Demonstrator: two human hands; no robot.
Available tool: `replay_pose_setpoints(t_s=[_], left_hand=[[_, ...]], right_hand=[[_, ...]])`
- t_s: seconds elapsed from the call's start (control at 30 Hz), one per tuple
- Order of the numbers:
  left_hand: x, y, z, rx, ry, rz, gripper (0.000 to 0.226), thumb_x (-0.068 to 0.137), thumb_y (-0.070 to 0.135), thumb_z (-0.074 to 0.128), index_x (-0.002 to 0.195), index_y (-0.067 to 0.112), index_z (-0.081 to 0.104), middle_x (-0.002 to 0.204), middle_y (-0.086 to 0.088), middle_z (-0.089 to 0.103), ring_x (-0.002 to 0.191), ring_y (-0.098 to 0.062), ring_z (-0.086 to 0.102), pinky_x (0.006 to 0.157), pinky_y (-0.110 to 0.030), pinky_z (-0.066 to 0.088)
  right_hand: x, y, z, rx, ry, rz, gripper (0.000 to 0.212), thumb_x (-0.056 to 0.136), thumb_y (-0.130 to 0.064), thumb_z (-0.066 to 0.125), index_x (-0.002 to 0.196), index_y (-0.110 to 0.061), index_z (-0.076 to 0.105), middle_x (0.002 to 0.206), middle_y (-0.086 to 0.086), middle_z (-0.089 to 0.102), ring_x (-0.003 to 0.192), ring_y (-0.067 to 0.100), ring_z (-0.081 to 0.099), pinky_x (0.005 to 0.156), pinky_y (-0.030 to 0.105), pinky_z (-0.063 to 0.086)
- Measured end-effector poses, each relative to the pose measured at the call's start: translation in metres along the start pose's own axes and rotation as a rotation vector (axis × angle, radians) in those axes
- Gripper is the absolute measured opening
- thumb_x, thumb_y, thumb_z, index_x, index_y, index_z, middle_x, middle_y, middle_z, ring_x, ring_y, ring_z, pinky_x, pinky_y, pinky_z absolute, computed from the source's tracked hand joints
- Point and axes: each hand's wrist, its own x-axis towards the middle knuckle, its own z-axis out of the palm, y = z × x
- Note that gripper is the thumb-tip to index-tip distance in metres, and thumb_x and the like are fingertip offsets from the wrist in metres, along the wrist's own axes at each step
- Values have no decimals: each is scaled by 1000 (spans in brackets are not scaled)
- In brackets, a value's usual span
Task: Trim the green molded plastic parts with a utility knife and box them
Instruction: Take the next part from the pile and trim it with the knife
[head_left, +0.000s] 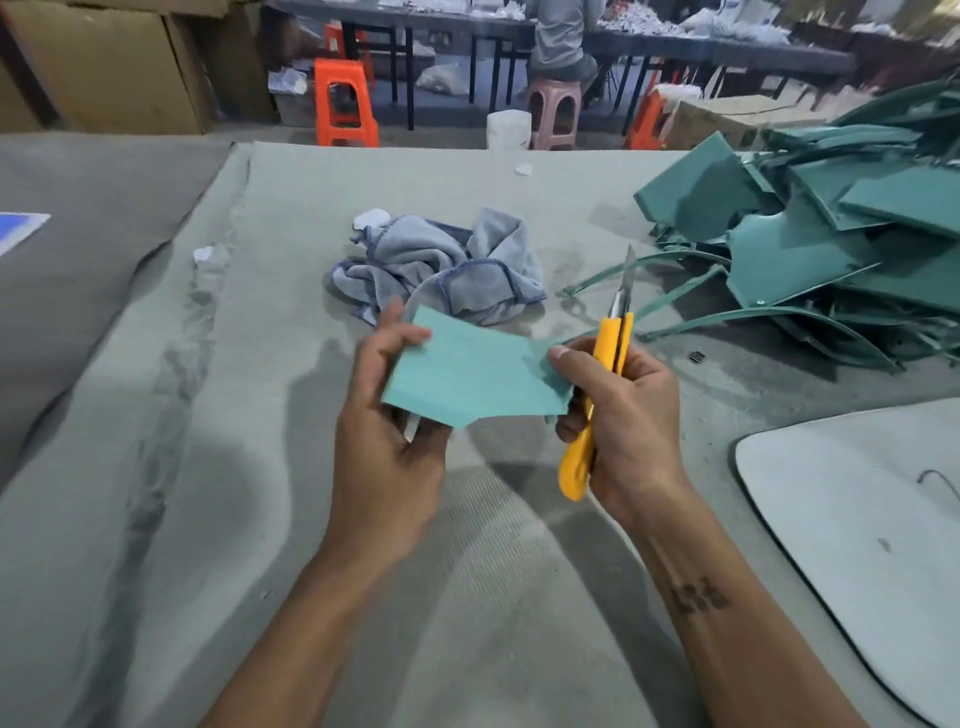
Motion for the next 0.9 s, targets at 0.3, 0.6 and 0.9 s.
replay_pose_setpoints(t_s=[0.3,0.6,0.9], left_hand=[[3,15,1,-778,-13,-494,61,76,12,75,135,15,61,127,-11,69,115,-31,68,92,-45,59],[4,13,7,-526,412,-496,23,84,-15,66,90,5,74,88,-10,77,81,-28,76,63,-37,60],[15,13,-9,-526,505,-425,27,82,-20,65,87,6,72,81,-7,74,77,-26,73,61,-40,62]], right_hand=[[-8,12,9,-247,90,-274,20,94,-10,73,77,-12,64,51,0,55,38,19,49,39,26,43],[-8,11,-1,-580,-249,-481,37,104,-52,55,107,-17,65,65,-1,61,48,21,58,48,32,44],[6,0,-33,-828,-492,-649,20,102,-35,63,103,-24,79,61,-2,60,49,20,53,46,41,42]])
